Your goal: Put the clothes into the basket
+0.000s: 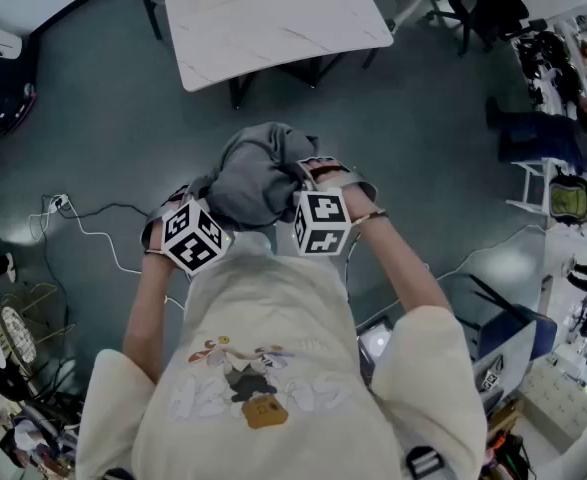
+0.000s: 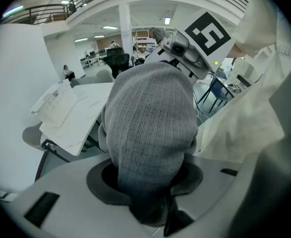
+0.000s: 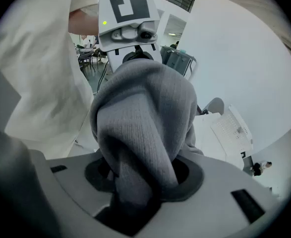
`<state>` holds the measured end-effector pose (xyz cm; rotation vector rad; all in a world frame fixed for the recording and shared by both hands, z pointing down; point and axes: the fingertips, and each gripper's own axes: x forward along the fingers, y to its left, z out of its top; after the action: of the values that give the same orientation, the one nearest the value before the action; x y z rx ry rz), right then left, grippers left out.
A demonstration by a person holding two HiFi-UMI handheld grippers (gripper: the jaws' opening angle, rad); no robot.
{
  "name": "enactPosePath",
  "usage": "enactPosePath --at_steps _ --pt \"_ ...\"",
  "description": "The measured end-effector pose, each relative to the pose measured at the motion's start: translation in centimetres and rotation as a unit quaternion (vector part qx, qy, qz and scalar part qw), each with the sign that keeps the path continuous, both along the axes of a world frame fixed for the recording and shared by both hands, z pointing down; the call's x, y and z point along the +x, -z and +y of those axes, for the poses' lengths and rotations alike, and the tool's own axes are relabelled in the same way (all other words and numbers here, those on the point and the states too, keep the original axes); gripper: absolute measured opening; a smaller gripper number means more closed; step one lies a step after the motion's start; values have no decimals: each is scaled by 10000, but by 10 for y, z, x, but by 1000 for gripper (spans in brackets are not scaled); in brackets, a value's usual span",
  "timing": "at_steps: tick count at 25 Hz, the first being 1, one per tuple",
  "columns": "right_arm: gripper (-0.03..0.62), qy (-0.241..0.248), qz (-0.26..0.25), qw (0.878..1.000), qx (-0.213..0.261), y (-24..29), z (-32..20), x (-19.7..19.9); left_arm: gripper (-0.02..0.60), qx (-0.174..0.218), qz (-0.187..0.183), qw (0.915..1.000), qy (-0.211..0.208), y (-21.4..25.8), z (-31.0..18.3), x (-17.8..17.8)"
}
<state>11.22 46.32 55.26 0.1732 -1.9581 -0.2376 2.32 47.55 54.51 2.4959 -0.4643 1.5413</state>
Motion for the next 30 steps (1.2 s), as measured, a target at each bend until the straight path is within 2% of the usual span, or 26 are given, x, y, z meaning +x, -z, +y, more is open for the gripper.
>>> enactPosePath --at_steps 6,12,19,30 --pt "195 116 -46 9999 -13 -4 24 -43 173 67 -98 9999 68 -3 26 -43" --pt "195 133 -56 9997 -220 -3 40 -47 173 127 -99 9997 187 0 38 -47" --pt "195 -11 -60 9996 -264 -5 48 -40 173 99 -123 9999 30 -3 42 -41" --pt "195 -12 122 9999 44 -6 36 -77 173 271 42 9996 39 -9 31 -78"
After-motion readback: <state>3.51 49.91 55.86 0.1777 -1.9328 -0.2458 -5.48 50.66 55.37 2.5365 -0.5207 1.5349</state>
